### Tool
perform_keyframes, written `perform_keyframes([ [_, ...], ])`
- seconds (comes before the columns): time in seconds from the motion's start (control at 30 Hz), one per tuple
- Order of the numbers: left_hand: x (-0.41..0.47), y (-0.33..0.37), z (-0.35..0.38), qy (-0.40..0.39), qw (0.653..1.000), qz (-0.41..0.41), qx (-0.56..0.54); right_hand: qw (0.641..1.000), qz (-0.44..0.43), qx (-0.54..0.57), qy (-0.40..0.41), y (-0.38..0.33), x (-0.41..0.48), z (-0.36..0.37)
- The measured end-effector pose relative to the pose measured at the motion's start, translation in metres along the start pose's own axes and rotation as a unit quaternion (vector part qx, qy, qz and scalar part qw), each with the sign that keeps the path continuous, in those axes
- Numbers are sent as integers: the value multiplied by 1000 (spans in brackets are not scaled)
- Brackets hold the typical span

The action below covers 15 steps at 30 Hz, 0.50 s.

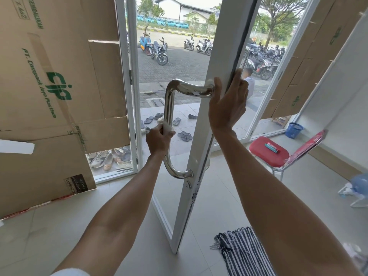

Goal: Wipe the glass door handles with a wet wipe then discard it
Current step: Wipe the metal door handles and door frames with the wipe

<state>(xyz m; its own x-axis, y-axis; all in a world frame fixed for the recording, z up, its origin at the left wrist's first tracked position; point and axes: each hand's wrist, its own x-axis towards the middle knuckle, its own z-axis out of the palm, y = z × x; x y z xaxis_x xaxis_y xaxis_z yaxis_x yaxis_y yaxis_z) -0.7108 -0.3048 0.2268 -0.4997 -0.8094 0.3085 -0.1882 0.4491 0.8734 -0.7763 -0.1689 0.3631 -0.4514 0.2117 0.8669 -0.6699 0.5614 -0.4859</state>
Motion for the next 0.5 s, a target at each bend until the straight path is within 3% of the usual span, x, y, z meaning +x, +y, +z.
perform_keyframes([
  [0.33, -11, -42, 15, -110, 983, -149, 17, 1000, -4, 0, 6, 2, 2, 2],
  [0.5, 2, -33, 6, -139, 983, -111, 51, 1000, -11, -7, 20, 4, 2, 3],
])
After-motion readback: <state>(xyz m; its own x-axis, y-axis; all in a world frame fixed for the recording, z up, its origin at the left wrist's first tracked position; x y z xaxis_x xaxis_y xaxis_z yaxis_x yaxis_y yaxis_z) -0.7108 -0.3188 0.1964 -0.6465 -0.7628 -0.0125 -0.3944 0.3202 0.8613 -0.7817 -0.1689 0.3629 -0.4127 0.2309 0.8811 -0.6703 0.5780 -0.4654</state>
